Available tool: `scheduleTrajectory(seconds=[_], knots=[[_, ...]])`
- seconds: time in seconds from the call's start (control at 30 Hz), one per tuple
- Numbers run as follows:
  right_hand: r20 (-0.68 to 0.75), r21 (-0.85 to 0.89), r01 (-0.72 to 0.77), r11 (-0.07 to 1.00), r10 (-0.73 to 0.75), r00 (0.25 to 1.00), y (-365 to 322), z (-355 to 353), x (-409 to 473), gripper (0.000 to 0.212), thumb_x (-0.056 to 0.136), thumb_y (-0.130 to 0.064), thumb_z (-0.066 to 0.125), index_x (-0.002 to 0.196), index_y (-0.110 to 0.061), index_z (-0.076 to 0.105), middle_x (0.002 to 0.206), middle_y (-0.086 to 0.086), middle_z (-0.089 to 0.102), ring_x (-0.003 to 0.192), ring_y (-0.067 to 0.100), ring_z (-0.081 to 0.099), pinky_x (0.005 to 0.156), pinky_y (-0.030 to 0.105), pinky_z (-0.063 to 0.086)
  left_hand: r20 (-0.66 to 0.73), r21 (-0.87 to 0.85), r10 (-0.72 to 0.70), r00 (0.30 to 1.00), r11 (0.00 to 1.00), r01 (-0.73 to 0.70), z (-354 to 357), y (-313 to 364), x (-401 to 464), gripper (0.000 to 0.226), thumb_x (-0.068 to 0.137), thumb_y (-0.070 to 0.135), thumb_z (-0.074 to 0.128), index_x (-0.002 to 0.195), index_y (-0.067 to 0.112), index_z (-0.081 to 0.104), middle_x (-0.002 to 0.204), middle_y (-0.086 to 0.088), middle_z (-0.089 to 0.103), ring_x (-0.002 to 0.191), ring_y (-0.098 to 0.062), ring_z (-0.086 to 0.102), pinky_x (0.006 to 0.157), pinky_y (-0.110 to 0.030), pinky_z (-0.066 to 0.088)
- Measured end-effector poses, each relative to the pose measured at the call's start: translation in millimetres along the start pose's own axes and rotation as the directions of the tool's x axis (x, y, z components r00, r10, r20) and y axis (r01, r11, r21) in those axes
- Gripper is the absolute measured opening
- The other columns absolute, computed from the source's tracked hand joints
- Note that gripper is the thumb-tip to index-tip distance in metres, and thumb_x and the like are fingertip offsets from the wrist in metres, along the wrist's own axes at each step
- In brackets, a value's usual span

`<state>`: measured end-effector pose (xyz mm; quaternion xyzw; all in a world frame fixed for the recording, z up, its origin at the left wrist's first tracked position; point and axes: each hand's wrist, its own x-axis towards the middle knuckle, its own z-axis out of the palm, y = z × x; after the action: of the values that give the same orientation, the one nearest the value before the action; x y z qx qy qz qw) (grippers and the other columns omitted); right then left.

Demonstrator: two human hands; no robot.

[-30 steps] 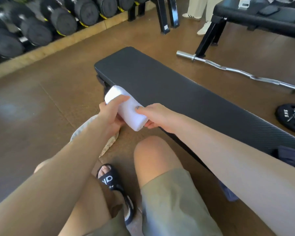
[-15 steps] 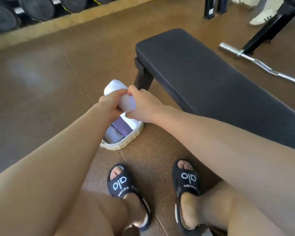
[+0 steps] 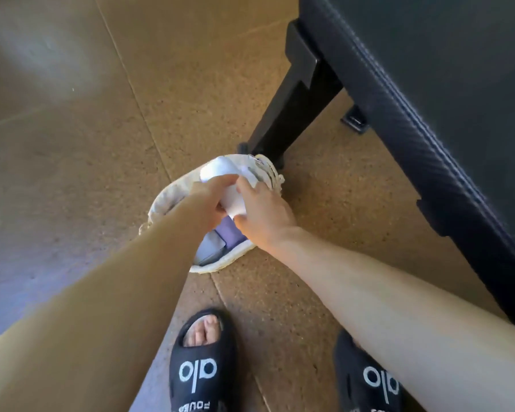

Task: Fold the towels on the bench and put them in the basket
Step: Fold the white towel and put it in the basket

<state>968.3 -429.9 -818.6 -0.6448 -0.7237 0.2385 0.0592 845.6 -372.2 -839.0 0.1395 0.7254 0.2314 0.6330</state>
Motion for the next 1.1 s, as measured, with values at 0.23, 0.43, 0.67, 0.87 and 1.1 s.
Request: scheduleTrajectory(seconds=[0.23,0.43,0.67,0.87,1.1], knots=[[0.001,-0.081,-0.022,0.997,0.022,1.000,7.8,53.1,22.1,0.055,0.098,-0.032,0.057,0.147,-0.027,0.031,0.121,0.011,0.047,0.106,0.029,0.056,0.077,0.039,0.048,-0.122,0.062,0.107,0.987,0.993,-0.100,1.5,-20.6,53.5,0.057,0.064,0.046,0.086,0.107,0.011,0.070,0.090,-0.006,0.072,0.086,-0.026,0.069,0.089,-0.040,0.058],[-0.017,-0.091,-0.022,0.996,0.021,1.000,12.8,64.8,25.2,0.052,0.097,-0.030,0.058,0.143,-0.025,0.034,0.118,0.009,0.052,0.107,0.029,0.054,0.082,0.035,0.042,-0.221,0.419,0.265,0.939,0.895,-0.154,2.4,-24.4,51.3,0.071,0.081,0.060,0.071,0.126,0.007,0.058,0.112,-0.013,0.070,0.104,-0.031,0.067,0.096,-0.045,0.053],[-0.019,-0.128,0.011,0.992,-0.014,1.000,14.2,71.4,24.1,0.051,0.096,-0.031,0.058,0.143,-0.026,0.037,0.116,0.005,0.055,0.105,0.027,0.052,0.087,0.036,0.041,-0.279,0.400,0.284,0.917,0.903,-0.158,3.4,-27.3,43.9,0.063,0.087,0.051,0.071,0.121,0.011,0.035,0.112,-0.015,0.060,0.097,-0.034,0.062,0.084,-0.045,0.051],[-0.048,-0.146,-0.023,0.989,0.016,0.999,13.3,73.1,26.2,0.054,0.096,-0.032,0.057,0.146,-0.027,0.036,0.119,0.005,0.056,0.109,0.028,0.053,0.092,0.037,0.038,-0.302,0.609,0.380,0.874,0.782,-0.130,21.2,-19.7,41.5,0.052,0.095,0.044,0.062,0.125,0.015,0.032,0.124,-0.013,0.041,0.110,-0.036,0.049,0.081,-0.042,0.037],[-0.009,-0.155,0.004,0.988,-0.006,1.000,7.4,24.9,4.0,0.063,0.097,-0.041,0.055,0.151,-0.025,0.028,0.132,0.015,0.050,0.124,0.033,0.046,0.103,0.041,0.036,-0.160,0.731,0.599,0.785,0.606,-0.314,17.1,3.8,5.8,0.048,0.091,0.038,0.064,0.124,0.018,0.035,0.122,-0.015,0.041,0.115,-0.038,0.048,0.086,-0.042,0.039]])
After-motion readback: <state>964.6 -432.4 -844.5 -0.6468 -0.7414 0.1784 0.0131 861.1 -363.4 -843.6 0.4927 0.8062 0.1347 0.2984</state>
